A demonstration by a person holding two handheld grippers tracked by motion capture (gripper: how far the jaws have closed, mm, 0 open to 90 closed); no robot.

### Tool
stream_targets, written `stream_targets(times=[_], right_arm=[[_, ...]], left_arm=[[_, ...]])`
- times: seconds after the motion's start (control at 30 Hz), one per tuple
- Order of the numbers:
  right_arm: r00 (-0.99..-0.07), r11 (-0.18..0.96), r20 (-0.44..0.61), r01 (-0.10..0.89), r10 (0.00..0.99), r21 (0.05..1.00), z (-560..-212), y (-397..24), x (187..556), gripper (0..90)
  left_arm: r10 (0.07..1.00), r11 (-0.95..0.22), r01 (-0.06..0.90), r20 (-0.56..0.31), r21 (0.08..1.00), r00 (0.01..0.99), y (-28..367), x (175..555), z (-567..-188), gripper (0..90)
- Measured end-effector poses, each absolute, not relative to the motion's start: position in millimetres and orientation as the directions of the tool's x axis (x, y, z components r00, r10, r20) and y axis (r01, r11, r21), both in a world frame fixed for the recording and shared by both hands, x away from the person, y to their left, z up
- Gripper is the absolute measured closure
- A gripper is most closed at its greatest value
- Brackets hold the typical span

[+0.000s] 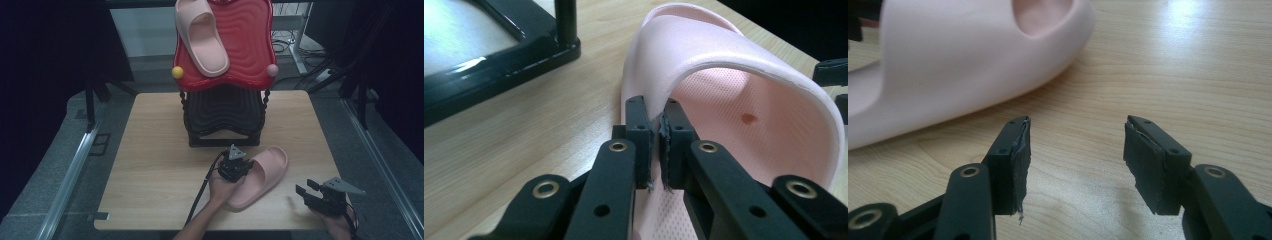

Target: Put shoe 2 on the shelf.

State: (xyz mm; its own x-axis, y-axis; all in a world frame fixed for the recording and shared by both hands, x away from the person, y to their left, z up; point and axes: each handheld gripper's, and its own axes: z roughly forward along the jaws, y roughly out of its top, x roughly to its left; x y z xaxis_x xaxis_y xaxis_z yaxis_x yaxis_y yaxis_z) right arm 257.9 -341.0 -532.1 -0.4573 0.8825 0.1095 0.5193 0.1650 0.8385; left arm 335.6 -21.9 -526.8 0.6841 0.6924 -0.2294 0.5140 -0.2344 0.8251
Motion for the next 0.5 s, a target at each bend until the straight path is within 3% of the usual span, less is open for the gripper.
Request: stream_targets(times=[0.5], right_arm=[[-0.455,0.166,0.112,0.528,0.884,0.833,-534,-339,258,44.3]], left_arm=[[0.722,-0.138,0.456,-0.226,0.879,0.654,24,311,-509,84.9]])
